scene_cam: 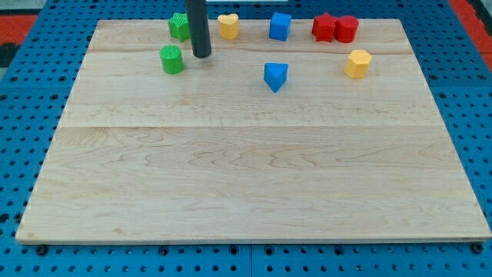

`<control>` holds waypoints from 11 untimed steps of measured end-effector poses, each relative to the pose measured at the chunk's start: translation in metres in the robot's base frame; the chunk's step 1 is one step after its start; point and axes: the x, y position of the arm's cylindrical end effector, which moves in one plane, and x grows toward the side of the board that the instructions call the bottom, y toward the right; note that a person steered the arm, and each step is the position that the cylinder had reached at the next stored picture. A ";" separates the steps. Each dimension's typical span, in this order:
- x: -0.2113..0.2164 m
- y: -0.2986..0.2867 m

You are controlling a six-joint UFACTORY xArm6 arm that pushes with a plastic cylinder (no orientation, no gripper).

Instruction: Place the green circle to the left of the green star

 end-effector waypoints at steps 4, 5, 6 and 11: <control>0.001 -0.156; -0.025 -0.153; -0.045 -0.143; 0.076 -0.023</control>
